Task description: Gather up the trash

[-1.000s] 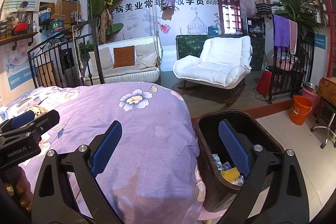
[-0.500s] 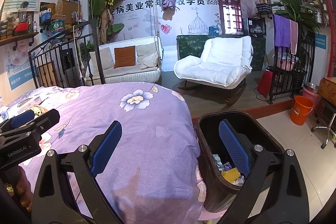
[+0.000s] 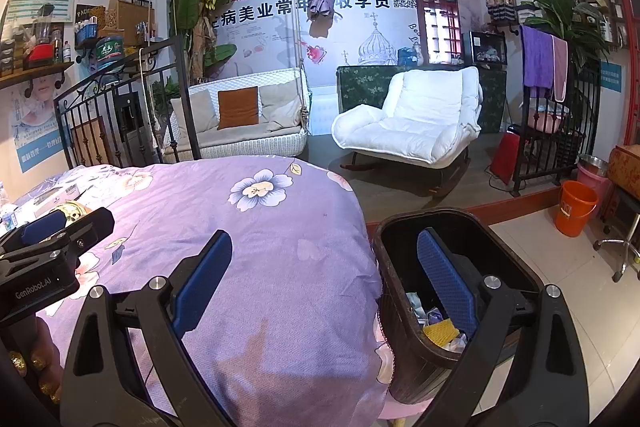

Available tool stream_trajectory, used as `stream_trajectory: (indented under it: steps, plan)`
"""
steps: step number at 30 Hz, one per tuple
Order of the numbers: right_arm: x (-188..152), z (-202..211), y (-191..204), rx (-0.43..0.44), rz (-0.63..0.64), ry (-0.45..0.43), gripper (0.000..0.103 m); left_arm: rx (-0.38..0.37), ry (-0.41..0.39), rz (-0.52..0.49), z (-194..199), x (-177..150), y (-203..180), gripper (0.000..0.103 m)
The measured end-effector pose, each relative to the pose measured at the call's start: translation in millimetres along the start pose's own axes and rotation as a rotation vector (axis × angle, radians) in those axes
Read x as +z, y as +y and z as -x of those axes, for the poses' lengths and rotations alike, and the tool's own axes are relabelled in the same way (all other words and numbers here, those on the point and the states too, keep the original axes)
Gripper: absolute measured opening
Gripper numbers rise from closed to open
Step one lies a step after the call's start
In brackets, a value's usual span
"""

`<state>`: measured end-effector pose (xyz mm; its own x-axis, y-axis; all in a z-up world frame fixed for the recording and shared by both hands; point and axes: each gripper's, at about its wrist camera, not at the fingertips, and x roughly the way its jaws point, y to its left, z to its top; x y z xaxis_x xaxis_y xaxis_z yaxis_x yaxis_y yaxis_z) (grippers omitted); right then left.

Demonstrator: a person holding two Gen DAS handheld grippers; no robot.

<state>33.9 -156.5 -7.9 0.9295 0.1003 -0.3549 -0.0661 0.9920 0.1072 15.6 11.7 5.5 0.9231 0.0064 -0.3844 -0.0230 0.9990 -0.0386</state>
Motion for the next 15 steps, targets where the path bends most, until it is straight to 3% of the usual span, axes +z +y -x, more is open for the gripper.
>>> stream_trajectory:
  steps: [15]
  plan:
    - [-2.6, -1.0, 1.4, 0.001, -0.002, 0.005, 0.093, -0.002, -0.003, -0.011, 0.3, -0.1, -4.1, 0.098]
